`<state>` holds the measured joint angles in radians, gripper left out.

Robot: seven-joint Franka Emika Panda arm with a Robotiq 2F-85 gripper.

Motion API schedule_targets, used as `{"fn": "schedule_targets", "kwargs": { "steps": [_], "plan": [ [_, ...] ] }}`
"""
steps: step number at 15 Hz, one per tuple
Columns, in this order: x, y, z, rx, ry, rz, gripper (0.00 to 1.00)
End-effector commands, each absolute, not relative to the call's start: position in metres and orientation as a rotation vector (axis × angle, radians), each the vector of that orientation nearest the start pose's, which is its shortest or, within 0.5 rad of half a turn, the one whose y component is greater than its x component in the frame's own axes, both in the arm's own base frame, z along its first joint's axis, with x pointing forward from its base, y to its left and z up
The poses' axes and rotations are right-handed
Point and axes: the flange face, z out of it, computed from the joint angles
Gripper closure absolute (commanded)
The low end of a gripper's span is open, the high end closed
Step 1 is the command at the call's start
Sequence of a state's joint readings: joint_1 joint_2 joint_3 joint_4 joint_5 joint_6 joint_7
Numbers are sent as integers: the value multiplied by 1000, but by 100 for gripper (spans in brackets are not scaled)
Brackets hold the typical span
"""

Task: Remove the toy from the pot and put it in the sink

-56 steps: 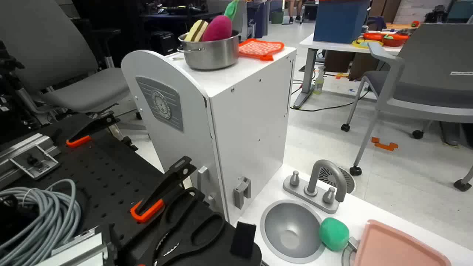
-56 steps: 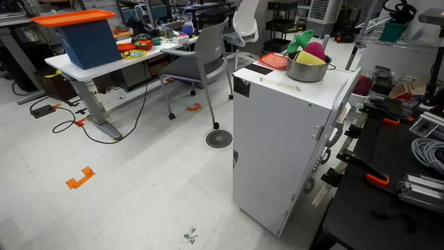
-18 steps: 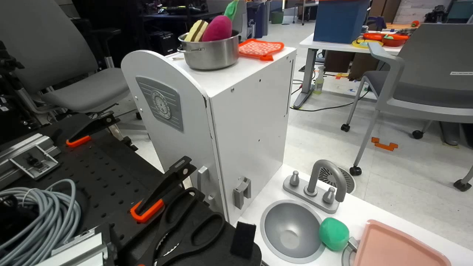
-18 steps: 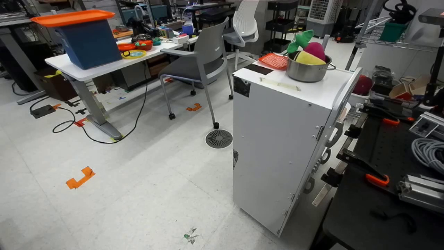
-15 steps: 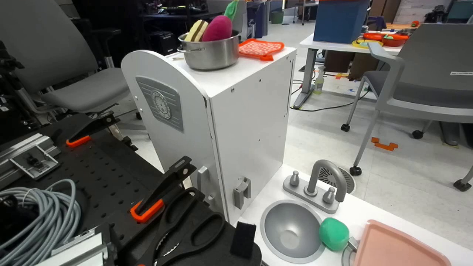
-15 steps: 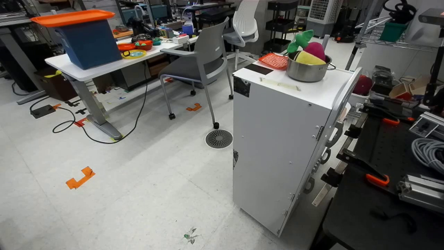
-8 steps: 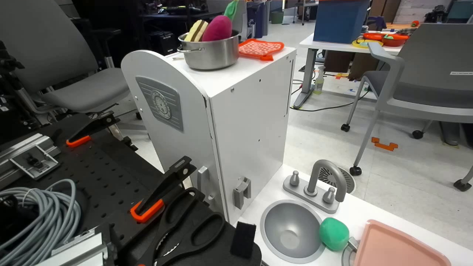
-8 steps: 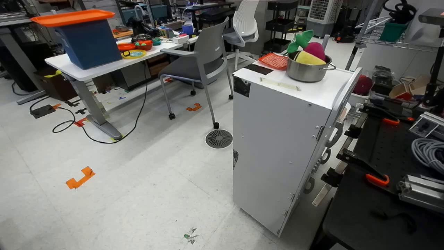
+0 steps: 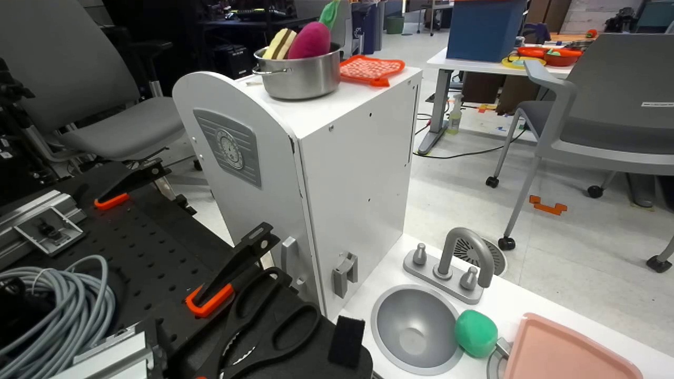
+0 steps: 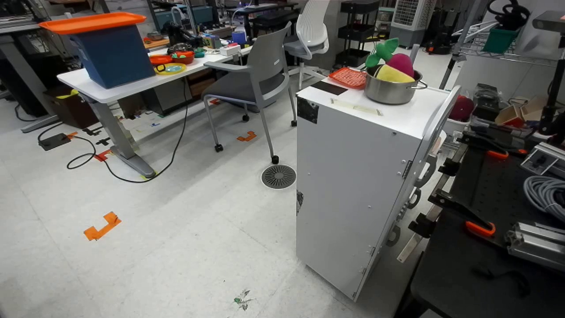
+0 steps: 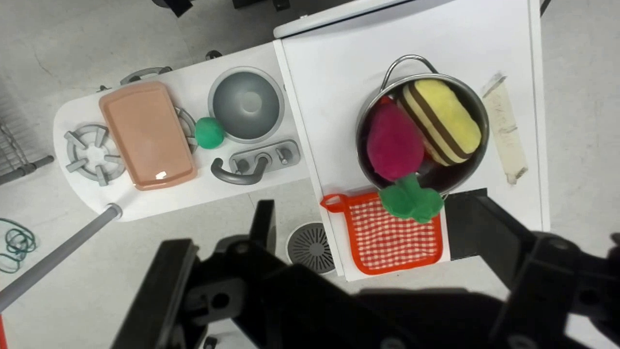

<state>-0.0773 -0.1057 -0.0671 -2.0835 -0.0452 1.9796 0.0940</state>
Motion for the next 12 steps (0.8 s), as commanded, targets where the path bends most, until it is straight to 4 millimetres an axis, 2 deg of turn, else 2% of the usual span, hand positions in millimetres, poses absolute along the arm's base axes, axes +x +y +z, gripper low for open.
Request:
{"fn": "schedule_targets", "kwargs": {
  "steps": [1,4,5,9,12],
  "plan": [
    [511,-62,465,-3127,253,-54,0],
    [503,-51,462,-3060,165,-36,0],
    [513,-57,456,-3107,223,-3,0],
    [509,-52,457,-3073,184,-6,0],
    [507,-56,447,-3093,180,27,0]
  ]
}}
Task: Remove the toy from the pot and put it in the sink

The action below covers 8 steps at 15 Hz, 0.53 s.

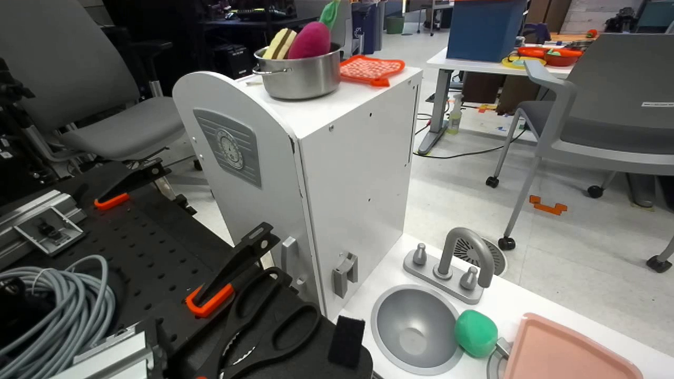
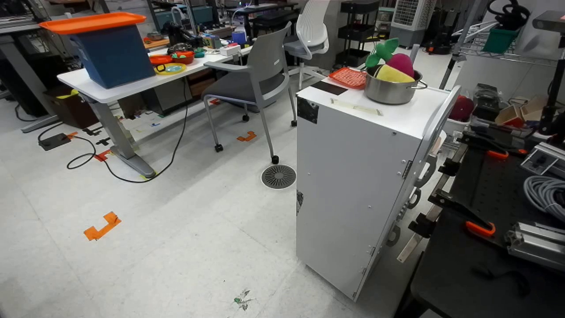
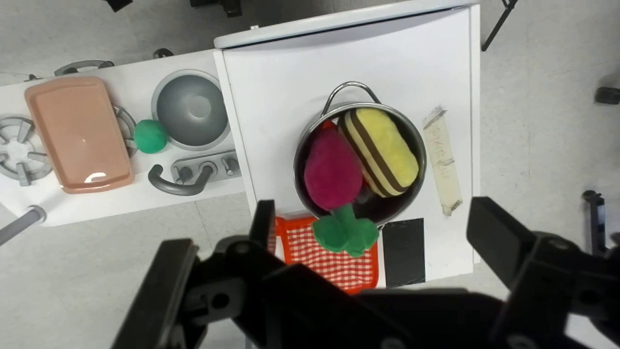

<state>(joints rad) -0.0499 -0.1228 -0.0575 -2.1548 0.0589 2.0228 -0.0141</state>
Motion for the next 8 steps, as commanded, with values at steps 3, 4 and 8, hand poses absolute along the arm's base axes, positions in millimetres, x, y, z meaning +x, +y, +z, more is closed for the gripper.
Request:
{"fn": "schedule_targets", "kwargs": {
  "steps": [3,4,8],
  "plan": [
    [513,-60,435,-3109,225,46,0],
    [516,-60,431,-3117,233,47,0],
    [531,-60,409,-3154,285,22,0]
  ]
}}
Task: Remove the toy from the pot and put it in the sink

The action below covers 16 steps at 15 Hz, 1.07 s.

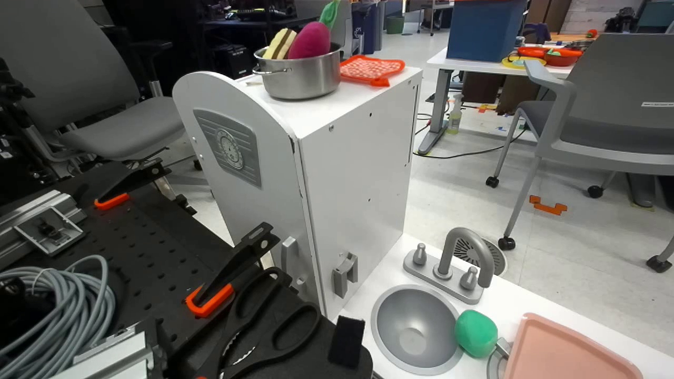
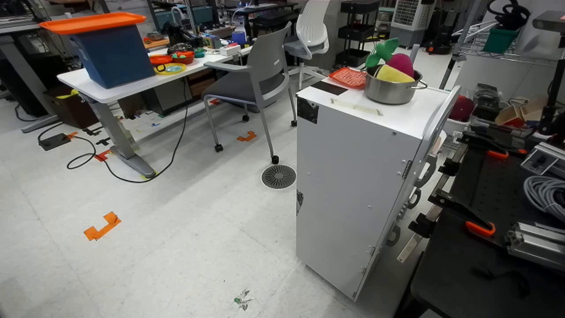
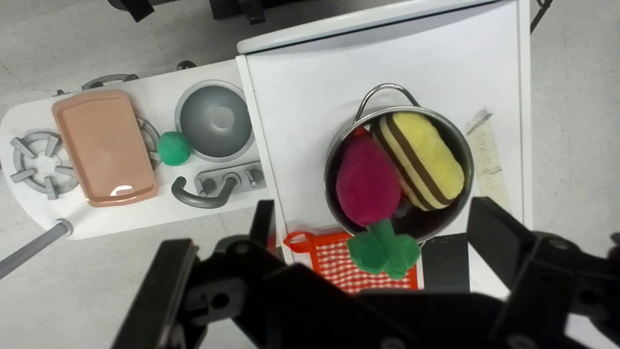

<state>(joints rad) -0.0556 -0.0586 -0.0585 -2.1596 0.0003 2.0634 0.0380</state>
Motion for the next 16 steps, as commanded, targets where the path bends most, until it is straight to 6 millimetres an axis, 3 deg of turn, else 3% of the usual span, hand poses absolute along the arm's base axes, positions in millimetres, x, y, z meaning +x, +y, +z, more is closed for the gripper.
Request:
{"fn": "schedule_targets", "kwargs": {
  "steps": [1,9,16],
  "plan": [
    [535,-59,403,-3167,298,14,0],
    [551,-48,364,-3184,399,1,0],
    [550,-46,356,-3158,410,34,0]
  ]
}}
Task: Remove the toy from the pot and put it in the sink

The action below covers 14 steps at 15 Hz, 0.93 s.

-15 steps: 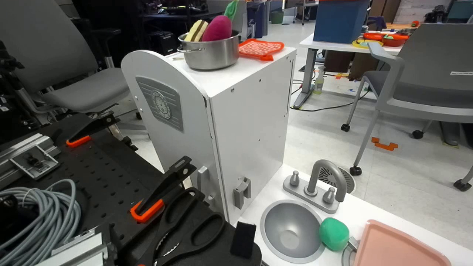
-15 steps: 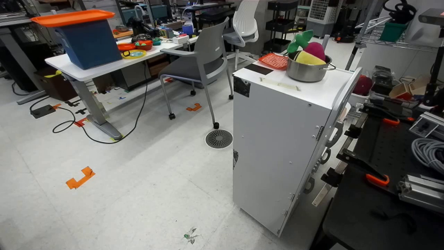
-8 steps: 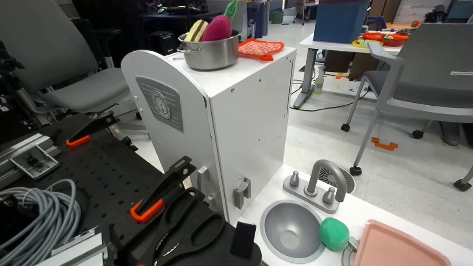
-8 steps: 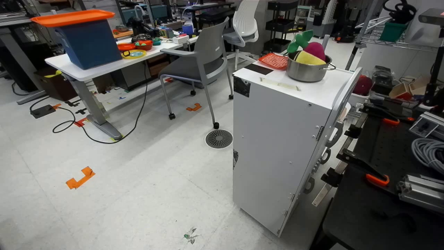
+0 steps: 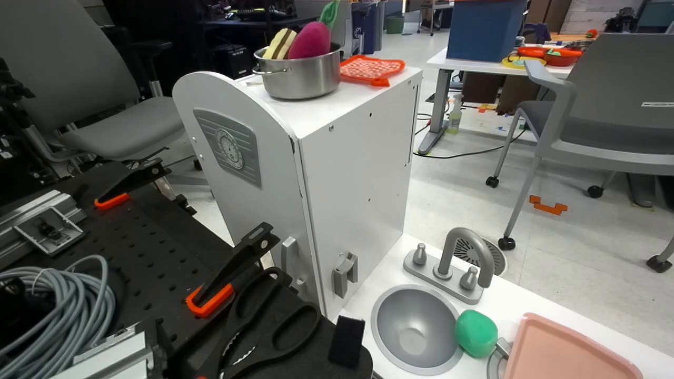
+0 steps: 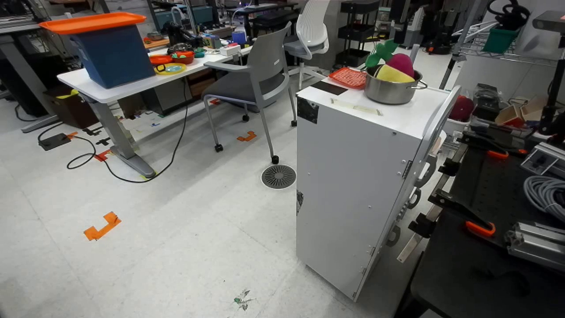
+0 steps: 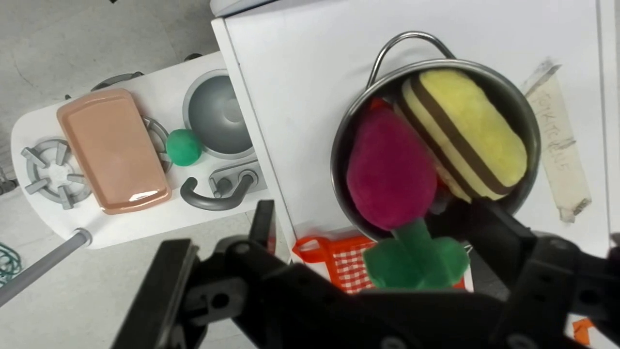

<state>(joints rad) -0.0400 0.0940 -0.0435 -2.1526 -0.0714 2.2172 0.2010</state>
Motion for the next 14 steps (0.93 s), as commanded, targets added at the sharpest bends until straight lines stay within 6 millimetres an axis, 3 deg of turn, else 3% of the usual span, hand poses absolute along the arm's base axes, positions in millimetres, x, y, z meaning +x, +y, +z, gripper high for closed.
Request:
{"fn": "schedule_targets", "kwargs": {
  "steps": [1,9,14],
  "plan": [
    [549,-47,355,-3159,411,34,0],
    [557,-46,361,-3173,400,-90,0],
    [557,-44,356,-3153,390,-65,0]
  ]
}}
